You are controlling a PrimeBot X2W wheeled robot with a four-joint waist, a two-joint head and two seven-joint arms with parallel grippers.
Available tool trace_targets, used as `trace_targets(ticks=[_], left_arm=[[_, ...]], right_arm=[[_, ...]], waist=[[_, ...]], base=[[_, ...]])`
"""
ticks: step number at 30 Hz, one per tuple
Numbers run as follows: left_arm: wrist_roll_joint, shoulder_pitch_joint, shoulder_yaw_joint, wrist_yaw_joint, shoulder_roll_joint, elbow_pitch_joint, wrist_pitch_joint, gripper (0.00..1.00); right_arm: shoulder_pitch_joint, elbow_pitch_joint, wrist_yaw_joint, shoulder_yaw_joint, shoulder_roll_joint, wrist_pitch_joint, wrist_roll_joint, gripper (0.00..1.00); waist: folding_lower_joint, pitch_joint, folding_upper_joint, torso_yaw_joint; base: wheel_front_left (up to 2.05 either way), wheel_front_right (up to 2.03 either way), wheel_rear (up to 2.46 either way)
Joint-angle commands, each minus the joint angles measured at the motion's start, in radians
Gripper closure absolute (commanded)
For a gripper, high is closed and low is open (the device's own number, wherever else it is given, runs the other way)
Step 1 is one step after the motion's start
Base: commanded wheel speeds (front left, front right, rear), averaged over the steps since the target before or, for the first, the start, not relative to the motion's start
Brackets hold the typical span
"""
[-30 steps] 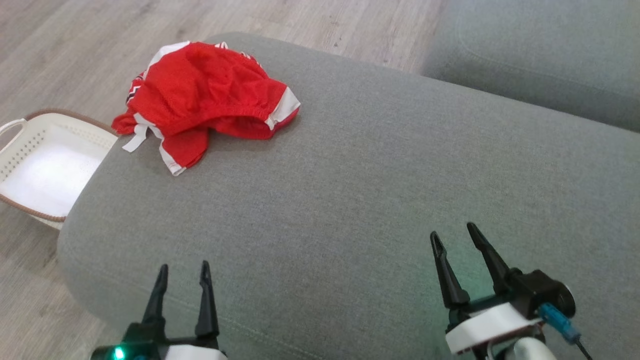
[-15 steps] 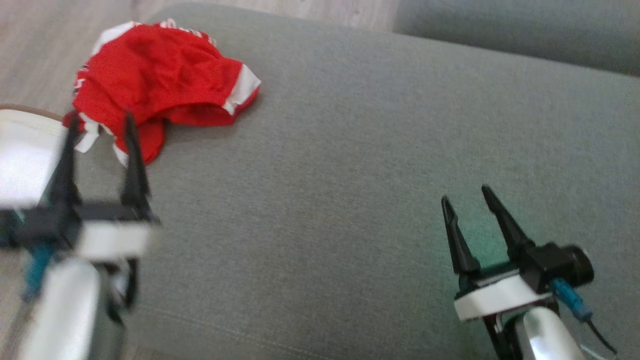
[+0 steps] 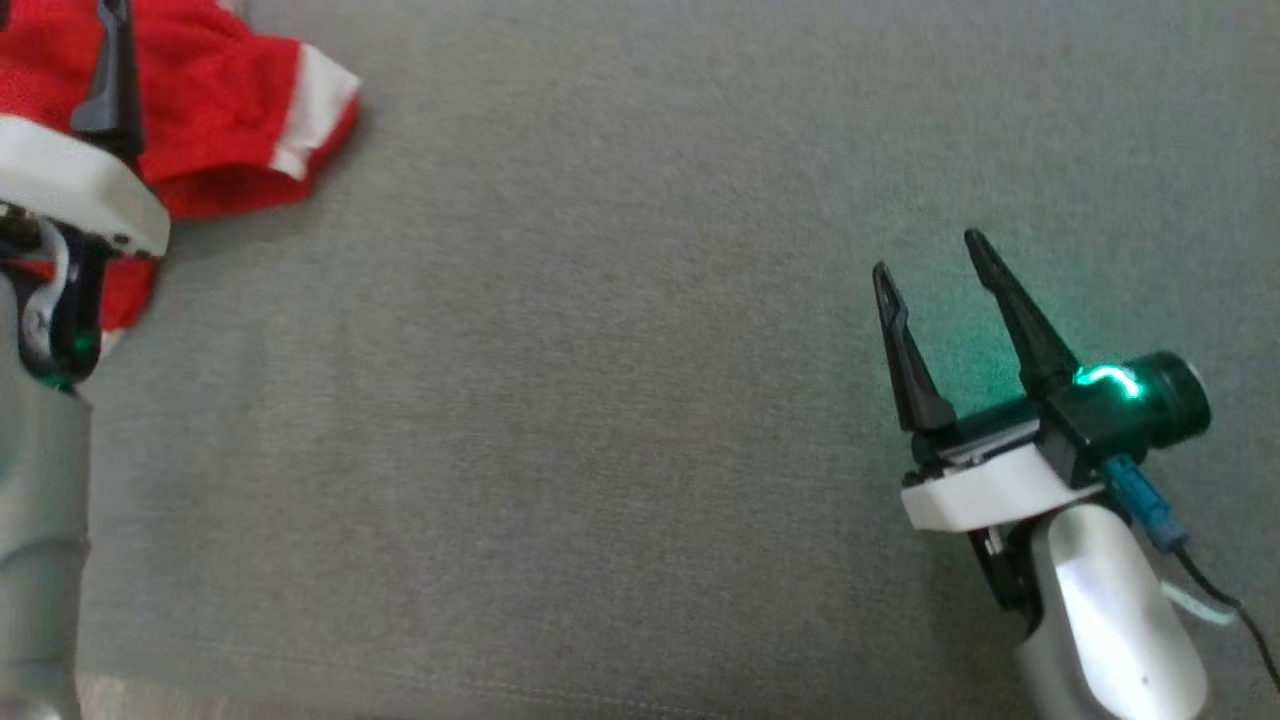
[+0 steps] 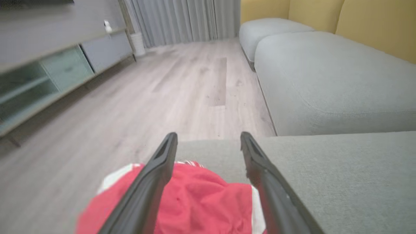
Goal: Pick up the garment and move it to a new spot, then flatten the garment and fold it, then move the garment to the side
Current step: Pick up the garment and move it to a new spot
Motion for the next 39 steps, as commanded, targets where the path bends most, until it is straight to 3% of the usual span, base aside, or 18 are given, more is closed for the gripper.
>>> trace_targets(ticks=[1, 4, 18, 19, 22, 31, 39], left_arm=[[-0.046, -0.049, 0.038, -0.006, 0.042, 0.015, 0.036, 0.00], [-0.045, -0.082, -0.004, -0.018, 0.083, 0.090, 0.074, 0.00], [-0.165, -0.120, -0.131, -0.026, 0.130, 0.288, 0.231, 0.00], [-0.169, -0.119, -0.135, -0.026, 0.132, 0.291, 0.230, 0.34], [-0.179, -0.118, -0.146, -0.026, 0.138, 0.302, 0.222, 1.00], [-0.176, -0.135, -0.180, -0.026, 0.179, 0.280, 0.152, 1.00], [-0.176, -0.188, -0.205, -0.026, 0.236, 0.163, 0.074, 1.00]], right_arm=[[-0.031, -0.041, -0.001, 0.030, -0.002, 0.004, -0.012, 0.00], [-0.057, -0.058, -0.001, 0.036, -0.002, 0.009, -0.024, 0.00], [-0.103, -0.081, -0.001, 0.031, -0.002, 0.019, -0.040, 0.00], [-0.105, -0.079, -0.001, 0.031, -0.002, 0.018, -0.039, 0.00], [-0.106, -0.071, -0.001, 0.027, -0.002, 0.016, -0.035, 0.00], [-0.101, -0.041, -0.001, 0.013, -0.002, -0.004, -0.013, 0.00], [-0.066, 0.014, -0.001, -0.002, -0.002, -0.029, 0.035, 0.00]], waist=[[-0.0002, 0.082, 0.0000, -0.056], [-0.0002, 0.131, 0.0000, -0.074], [-0.0002, 0.229, 0.0000, -0.090], [-0.0002, 0.228, 0.0000, -0.089], [-0.0002, 0.218, 0.0000, -0.087], [-0.0002, 0.142, 0.0000, -0.074], [-0.0002, -0.005, 0.0000, -0.072]], base=[[0.00, 0.00, 0.00], [0.00, 0.00, 0.00], [0.00, 0.00, 0.00], [0.00, 0.00, 0.00], [0.00, 0.00, 0.00], [0.00, 0.00, 0.00], [0.00, 0.00, 0.00]])
